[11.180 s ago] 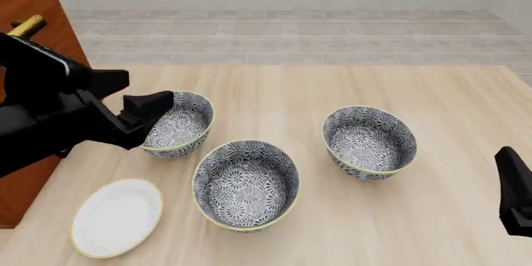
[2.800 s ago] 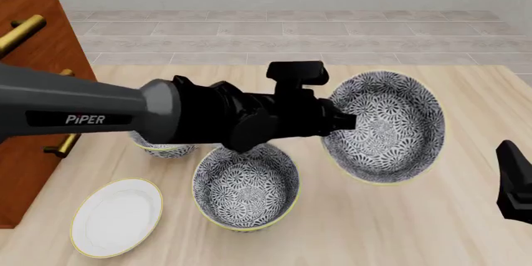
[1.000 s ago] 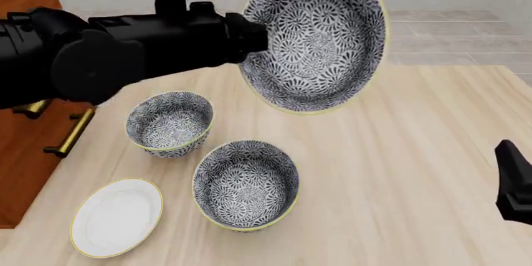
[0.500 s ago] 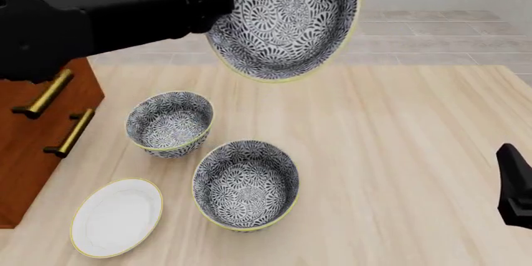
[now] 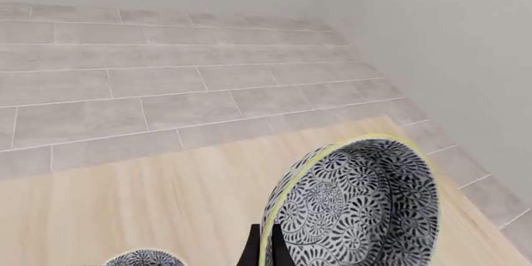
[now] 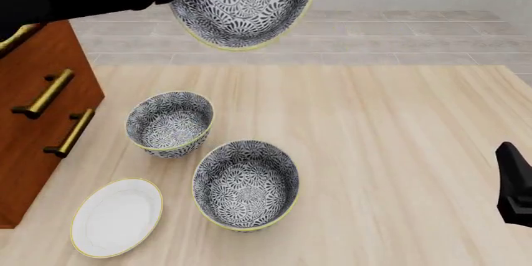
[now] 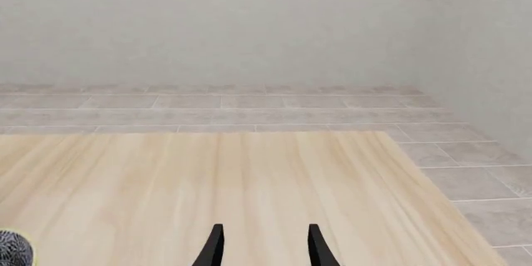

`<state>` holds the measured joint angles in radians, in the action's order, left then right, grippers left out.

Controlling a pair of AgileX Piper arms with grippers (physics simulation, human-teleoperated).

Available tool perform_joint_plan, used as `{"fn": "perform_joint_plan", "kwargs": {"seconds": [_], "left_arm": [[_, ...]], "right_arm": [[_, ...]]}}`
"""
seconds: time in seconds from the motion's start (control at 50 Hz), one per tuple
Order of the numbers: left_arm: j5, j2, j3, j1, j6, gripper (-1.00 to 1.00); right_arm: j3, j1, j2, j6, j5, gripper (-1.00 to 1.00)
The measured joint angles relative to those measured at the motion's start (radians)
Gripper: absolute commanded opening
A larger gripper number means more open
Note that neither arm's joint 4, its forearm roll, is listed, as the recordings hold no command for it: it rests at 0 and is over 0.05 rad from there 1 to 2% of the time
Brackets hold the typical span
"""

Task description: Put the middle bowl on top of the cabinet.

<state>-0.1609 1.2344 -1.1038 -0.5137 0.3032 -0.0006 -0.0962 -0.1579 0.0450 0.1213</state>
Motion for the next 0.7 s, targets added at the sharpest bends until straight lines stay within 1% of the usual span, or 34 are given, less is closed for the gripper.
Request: {"fn": "perform_joint_plan", "kwargs": {"seconds": [0.42,0.7], "left_arm": [[-0.105,-0.008,-0.095,0.110,0.022,-1.00],[-0.162,-0.032,-0.143,0.169,0.034,-1.00]], "right_arm": [[0.000,0.002,0.027,-0.001,-0.025,1.00],[0.000,0.002,0.025,-0.002,-0.021,1.00]]}}
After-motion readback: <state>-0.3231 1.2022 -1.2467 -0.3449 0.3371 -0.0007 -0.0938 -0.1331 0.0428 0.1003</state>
